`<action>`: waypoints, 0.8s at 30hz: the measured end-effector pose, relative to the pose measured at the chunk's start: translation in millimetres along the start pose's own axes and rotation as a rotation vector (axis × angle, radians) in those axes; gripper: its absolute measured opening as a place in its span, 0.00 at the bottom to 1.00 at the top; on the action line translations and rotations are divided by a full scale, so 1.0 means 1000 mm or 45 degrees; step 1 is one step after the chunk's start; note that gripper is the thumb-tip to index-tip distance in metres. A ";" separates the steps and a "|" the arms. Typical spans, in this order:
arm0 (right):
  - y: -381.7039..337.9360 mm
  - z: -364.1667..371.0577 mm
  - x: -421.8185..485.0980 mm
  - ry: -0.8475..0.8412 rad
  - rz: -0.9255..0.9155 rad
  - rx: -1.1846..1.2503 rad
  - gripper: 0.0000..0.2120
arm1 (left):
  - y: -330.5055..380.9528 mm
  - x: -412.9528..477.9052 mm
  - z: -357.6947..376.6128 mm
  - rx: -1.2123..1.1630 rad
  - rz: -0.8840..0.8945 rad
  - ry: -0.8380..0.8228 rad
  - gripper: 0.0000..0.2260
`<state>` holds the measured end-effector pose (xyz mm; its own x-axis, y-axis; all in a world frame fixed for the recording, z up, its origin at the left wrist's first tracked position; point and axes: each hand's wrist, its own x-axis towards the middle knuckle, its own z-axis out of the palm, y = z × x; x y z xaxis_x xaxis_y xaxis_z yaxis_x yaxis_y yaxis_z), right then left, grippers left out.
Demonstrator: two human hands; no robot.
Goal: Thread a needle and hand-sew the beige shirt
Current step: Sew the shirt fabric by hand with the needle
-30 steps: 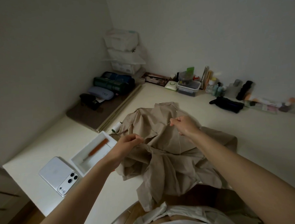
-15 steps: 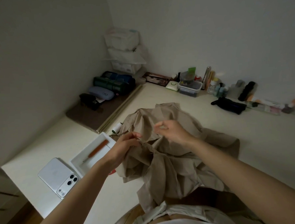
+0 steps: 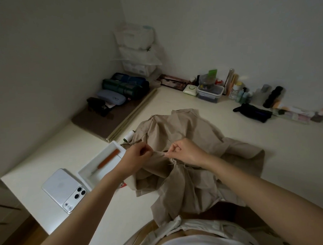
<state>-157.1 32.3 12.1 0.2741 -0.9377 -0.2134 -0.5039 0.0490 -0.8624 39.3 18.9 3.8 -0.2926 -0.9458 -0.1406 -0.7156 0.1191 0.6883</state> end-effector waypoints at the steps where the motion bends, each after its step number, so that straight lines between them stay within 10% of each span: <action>1: 0.001 0.000 -0.001 0.014 -0.004 0.008 0.07 | 0.000 0.000 0.001 0.053 0.009 0.025 0.05; 7: 0.012 0.004 -0.004 0.229 -0.036 0.015 0.11 | -0.006 0.001 0.000 0.246 0.013 -0.050 0.07; 14: 0.025 0.010 -0.006 0.295 -0.047 -0.008 0.13 | 0.009 -0.004 -0.005 -0.559 -0.219 -0.056 0.07; 24: 0.029 0.013 -0.017 0.220 -0.076 -0.050 0.16 | -0.001 -0.018 0.001 -0.482 0.012 -0.136 0.05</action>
<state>-166.0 53.6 -15.2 0.1614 -0.9839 -0.0774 -0.5233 -0.0188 -0.8520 44.6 36.4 5.5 -0.3764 -0.9062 -0.1926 -0.4336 -0.0114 0.9010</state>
